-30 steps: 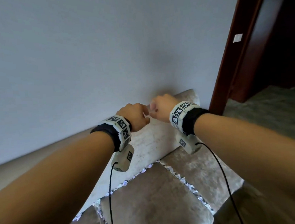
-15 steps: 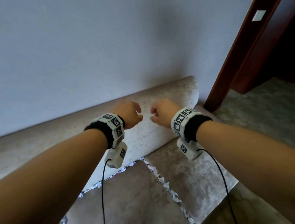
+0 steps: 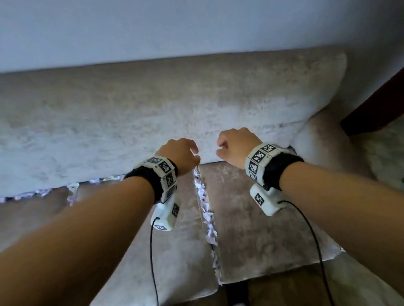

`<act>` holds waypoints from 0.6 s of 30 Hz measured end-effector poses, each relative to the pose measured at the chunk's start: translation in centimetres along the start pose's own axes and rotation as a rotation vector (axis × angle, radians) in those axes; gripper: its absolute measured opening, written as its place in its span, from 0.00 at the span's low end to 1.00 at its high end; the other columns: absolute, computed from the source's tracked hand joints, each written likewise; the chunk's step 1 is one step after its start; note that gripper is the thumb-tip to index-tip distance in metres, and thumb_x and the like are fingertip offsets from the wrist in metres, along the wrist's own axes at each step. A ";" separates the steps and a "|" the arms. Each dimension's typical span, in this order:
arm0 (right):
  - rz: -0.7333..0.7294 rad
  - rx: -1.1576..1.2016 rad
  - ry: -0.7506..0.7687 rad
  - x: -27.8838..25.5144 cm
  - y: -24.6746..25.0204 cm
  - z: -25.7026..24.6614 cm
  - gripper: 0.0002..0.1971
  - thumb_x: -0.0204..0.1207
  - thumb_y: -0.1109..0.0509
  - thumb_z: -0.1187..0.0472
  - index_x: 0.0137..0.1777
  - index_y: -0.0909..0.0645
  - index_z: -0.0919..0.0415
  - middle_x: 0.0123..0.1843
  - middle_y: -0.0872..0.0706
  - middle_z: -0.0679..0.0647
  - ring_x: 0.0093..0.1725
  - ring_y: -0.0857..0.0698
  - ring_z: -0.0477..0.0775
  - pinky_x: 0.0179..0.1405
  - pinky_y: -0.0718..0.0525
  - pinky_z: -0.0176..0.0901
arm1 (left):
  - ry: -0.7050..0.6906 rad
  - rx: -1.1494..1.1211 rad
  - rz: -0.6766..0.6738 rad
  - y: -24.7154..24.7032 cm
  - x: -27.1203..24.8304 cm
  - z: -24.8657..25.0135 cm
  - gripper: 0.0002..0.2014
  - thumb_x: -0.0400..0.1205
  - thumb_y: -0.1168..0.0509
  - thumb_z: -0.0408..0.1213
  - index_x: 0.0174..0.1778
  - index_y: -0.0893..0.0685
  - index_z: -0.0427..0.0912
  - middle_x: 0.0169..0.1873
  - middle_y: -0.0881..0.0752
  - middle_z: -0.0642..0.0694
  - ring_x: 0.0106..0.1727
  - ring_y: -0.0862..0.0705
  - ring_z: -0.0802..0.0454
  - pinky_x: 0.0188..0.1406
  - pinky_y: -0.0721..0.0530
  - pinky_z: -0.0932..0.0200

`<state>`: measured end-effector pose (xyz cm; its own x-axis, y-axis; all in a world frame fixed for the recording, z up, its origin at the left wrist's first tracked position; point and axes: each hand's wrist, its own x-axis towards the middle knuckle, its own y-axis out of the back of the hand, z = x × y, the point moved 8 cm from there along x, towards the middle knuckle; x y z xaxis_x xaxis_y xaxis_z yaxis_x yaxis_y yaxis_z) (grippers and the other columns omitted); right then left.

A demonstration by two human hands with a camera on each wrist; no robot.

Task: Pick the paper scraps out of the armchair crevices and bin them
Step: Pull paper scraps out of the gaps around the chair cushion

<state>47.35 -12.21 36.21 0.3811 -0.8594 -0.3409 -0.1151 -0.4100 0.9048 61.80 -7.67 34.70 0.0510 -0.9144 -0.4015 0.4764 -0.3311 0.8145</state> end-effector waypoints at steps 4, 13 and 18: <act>-0.104 -0.011 0.119 -1.5 -3.9 1.6 0.10 0.78 0.37 0.53 0.54 0.18 0.52 0.53 0.14 0.54 0.50 0.16 0.59 0.48 0.16 0.47 | 0.090 -0.063 -0.058 -6.4 -1.9 -0.4 0.08 0.80 0.35 0.45 0.54 0.15 0.54 0.53 0.12 0.52 0.56 0.15 0.48 0.58 0.17 0.51; -0.181 0.095 0.169 -1.5 -12.3 2.4 0.07 0.76 0.33 0.57 0.50 0.16 0.55 0.48 0.11 0.52 0.48 0.14 0.54 0.50 0.15 0.45 | 0.307 -0.201 -0.032 -16.0 -4.5 -6.5 0.03 0.78 0.34 0.45 0.45 0.16 0.57 0.48 0.10 0.51 0.51 0.12 0.48 0.55 0.14 0.50; -0.322 0.066 0.279 -0.4 -21.0 1.6 0.07 0.74 0.31 0.55 0.47 0.14 0.54 0.44 0.10 0.52 0.47 0.13 0.55 0.51 0.15 0.48 | 0.483 -0.299 -0.072 -25.3 -6.7 -10.4 0.07 0.78 0.36 0.46 0.49 0.15 0.58 0.48 0.10 0.51 0.49 0.12 0.48 0.53 0.13 0.50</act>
<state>48.19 -3.73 16.92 0.6399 -0.5724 -0.5127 -0.0050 -0.6702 0.7422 58.57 9.27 12.48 0.3709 -0.6585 -0.6548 0.7177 -0.2442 0.6521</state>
